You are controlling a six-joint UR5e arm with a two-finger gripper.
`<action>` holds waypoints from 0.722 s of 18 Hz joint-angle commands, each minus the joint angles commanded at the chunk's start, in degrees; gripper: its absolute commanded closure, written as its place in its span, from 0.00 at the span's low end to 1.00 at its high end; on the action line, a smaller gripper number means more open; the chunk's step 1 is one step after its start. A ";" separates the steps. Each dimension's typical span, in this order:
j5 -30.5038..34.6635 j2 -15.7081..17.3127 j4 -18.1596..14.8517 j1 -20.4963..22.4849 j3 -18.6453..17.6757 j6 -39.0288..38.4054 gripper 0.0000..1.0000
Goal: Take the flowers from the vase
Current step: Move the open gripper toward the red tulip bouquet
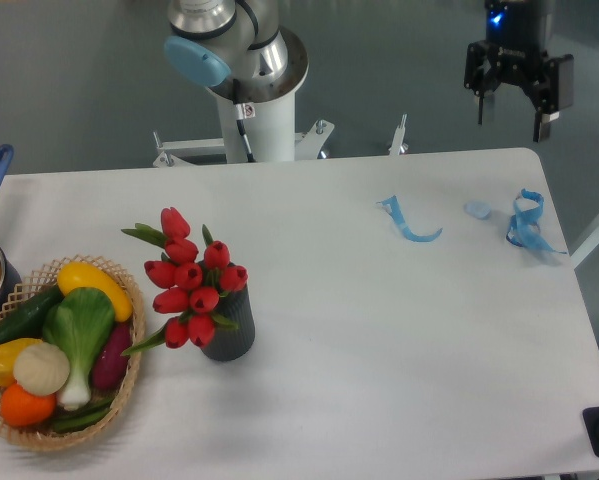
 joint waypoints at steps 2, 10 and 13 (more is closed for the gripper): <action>-0.17 -0.09 -0.44 0.00 0.17 0.00 0.00; -5.80 0.96 -0.27 -1.32 -2.72 -9.82 0.00; -6.15 0.97 0.00 -2.98 -3.86 -15.01 0.00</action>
